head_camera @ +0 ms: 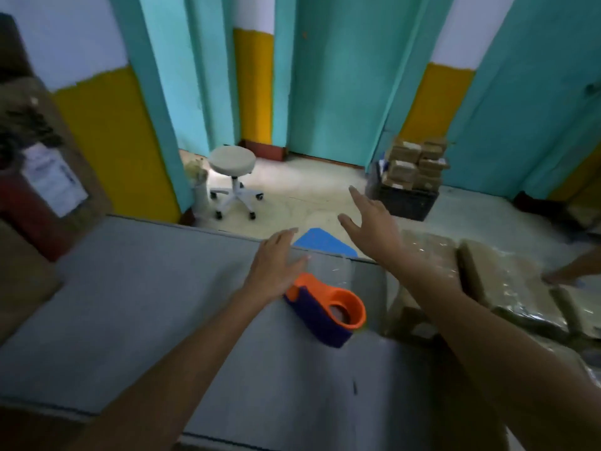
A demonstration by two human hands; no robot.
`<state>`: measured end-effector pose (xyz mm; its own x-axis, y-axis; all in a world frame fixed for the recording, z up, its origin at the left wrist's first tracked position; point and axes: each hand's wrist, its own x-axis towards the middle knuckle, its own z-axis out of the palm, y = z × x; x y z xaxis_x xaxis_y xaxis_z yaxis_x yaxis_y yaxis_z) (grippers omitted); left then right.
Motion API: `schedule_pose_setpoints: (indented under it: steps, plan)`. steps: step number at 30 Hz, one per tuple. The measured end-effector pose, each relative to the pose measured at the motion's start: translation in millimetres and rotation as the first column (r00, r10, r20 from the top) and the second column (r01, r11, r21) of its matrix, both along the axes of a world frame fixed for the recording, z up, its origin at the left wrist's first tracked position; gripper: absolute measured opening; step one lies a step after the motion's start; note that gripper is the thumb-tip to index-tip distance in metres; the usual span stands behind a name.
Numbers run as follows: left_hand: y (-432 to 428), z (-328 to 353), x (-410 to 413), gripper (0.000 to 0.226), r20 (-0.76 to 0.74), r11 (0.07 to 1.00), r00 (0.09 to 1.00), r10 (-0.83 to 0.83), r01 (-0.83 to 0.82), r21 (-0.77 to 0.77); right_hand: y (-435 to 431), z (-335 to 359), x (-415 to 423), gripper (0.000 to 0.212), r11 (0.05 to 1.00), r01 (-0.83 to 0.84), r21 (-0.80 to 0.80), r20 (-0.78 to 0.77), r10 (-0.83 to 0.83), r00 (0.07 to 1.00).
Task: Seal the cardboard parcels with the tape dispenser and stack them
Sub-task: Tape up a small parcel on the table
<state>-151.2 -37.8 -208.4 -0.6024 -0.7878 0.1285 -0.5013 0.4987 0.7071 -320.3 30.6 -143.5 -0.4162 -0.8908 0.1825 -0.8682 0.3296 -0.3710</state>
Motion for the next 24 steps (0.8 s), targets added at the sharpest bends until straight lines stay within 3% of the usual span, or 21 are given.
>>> schedule_pose_setpoints:
  steps: [3, 7, 11, 14, 16, 17, 24]
  plan:
    - [-33, 24, 88, 0.052, -0.028, 0.976, 0.982, 0.189, -0.191, -0.104, -59, 11, 71, 0.063, 0.98, -0.194, -0.044, 0.103, 0.197, 0.975]
    - [-55, 68, 207, 0.049, -0.081, 0.878, 0.915, 0.396, -0.403, -0.26, -128, 38, 189, 0.062, 0.88, -0.434, -0.192, 0.234, 0.471, 0.85]
    - [-62, 108, 303, 0.047, -0.107, 0.749, 0.837, 0.536, -0.531, -0.396, -170, 70, 290, 0.063, 0.748, -0.589, -0.307, 0.221, 0.658, 0.72]
    - [-67, 129, 357, 0.046, -0.111, 0.67, 0.799, 0.591, -0.562, -0.485, -187, 86, 343, 0.048, 0.629, -0.666, -0.402, 0.163, 0.764, 0.624]
    - [-72, 135, 388, 0.046, -0.132, 0.612, 0.759, 0.638, -0.603, -0.512, -200, 88, 372, 0.031, 0.564, -0.717, -0.409, 0.122, 0.813, 0.57]
    - [-77, 135, 403, 0.046, -0.14, 0.585, 0.738, 0.661, -0.623, -0.519, -206, 87, 386, 0.033, 0.55, -0.736, -0.395, 0.117, 0.825, 0.553]
    - [-119, 110, 504, 0.072, -0.13, 0.468, 0.539, 0.832, -0.809, -0.357, -239, 72, 457, 0.066, 0.577, -0.768, -0.277, 0.253, 0.815, 0.521]
